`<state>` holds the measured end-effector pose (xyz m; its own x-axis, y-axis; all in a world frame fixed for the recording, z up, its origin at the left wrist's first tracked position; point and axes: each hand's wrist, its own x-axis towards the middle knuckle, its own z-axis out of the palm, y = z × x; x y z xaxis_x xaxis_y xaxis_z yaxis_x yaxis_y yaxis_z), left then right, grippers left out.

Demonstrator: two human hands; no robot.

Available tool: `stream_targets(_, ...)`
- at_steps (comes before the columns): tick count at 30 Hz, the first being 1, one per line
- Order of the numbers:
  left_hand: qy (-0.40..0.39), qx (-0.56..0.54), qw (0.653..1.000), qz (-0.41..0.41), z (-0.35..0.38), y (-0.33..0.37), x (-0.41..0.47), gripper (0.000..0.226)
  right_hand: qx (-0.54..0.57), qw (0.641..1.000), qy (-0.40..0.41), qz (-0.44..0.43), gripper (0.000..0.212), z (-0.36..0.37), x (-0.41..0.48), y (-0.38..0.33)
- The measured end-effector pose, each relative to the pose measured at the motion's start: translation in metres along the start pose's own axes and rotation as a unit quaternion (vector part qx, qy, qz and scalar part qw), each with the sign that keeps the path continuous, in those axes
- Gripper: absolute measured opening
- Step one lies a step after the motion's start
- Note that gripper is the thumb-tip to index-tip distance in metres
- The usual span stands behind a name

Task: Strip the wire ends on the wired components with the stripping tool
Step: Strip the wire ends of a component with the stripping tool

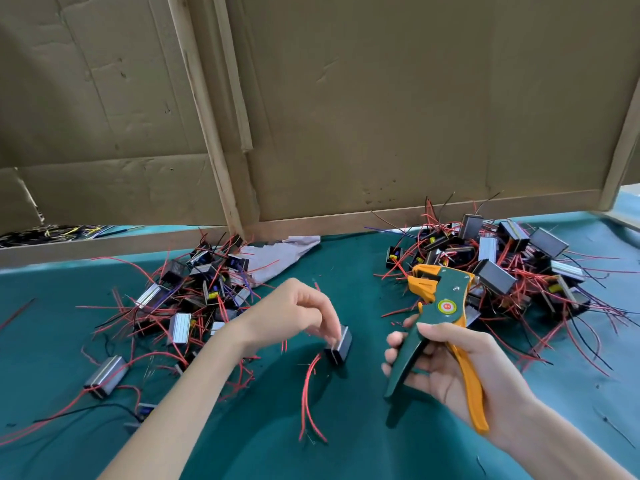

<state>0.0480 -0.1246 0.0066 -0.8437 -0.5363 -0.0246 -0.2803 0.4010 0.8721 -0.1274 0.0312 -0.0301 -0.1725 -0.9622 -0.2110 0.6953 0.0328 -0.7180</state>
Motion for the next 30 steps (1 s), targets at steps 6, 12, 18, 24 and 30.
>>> stream_targets(6, 0.210, 0.186, 0.950, -0.140, 0.002, -0.018, 0.016, 0.022, -0.002, 1.000, -0.001, 0.000, 0.023, 0.000, 0.000, 0.001)
stream_targets(12, 0.188, 0.276, 0.911, -0.242, 0.015, -0.034, 0.020, 0.050, -0.005, 1.000, -0.001, 0.011, 0.025, 0.001, 0.000, 0.003)
stream_targets(18, 0.269, 0.201, 0.919, -0.204, 0.040, -0.034, 0.023, 0.032, -0.006, 1.000, 0.001, 0.016, 0.028, 0.002, 0.000, 0.004)
stream_targets(24, 0.216, 0.092, 0.950, -0.206, 0.043, -0.024, 0.023, 0.031, -0.010, 1.000, -0.002, 0.011, 0.026, 0.002, -0.002, 0.002)
stream_targets(30, 0.209, 0.154, 0.956, -0.134, 0.054, -0.020, 0.021, 0.010, -0.014, 1.000, -0.004, 0.010, 0.027, 0.001, -0.001, 0.003)
